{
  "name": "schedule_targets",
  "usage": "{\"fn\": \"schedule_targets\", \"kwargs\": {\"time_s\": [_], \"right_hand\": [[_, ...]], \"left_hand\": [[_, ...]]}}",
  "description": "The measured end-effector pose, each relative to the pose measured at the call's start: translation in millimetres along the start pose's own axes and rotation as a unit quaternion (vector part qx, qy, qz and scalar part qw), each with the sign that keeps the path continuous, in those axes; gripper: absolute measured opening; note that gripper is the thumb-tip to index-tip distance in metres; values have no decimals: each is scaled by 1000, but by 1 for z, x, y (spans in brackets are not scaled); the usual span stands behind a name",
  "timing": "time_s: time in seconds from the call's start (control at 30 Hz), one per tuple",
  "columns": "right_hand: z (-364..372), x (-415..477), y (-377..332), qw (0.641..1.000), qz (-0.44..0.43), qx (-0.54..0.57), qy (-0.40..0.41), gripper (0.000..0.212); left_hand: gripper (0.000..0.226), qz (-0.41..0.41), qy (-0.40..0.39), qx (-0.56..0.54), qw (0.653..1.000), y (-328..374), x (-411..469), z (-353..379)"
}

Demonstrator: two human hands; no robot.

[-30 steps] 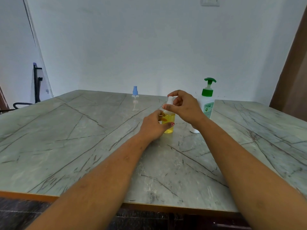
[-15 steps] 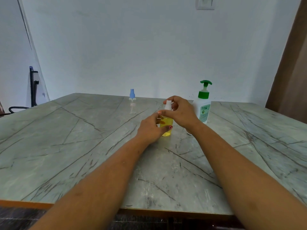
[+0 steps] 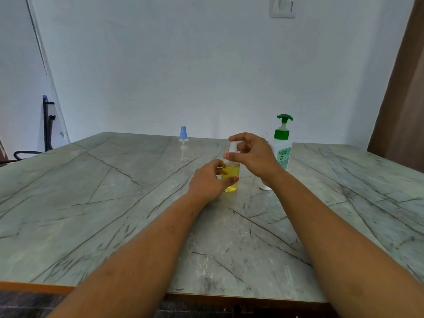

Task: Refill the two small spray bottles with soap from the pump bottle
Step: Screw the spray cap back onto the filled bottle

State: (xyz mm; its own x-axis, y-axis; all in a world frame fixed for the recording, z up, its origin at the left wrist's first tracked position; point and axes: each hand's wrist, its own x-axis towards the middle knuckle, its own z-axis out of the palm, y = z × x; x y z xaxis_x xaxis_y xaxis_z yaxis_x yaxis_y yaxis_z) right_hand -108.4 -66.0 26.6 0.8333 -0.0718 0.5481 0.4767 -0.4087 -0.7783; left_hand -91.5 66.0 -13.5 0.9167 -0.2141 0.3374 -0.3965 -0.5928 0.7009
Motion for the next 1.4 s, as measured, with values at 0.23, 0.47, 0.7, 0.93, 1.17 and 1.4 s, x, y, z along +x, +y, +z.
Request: {"fn": "schedule_targets", "kwargs": {"time_s": [0.23,0.47,0.7,0.93,1.17,1.4], "right_hand": [[4,-2,3,996,29,-51,-65,47],[-1,-1,4,995,21,29,-92,40],[1,1,4,999,23,-43,-12,45],[1,-5,-1,997,26,-12,-69,41],[1,-3,-1,998,17,-21,-54,38],[13,-4,-1,999,6,-49,23,38]], "left_hand": [[64,0,6,4,1000,0,-1,-1],[57,-1,0,9,1000,-1,-1,-2],[63,-1,-5,2,1000,1,-3,-2],[59,-8,-4,-9,1000,1,-4,-5],[57,-3,-3,11,1000,-2,0,-5],[57,4,35,108,993,-3,2,-5]]}}
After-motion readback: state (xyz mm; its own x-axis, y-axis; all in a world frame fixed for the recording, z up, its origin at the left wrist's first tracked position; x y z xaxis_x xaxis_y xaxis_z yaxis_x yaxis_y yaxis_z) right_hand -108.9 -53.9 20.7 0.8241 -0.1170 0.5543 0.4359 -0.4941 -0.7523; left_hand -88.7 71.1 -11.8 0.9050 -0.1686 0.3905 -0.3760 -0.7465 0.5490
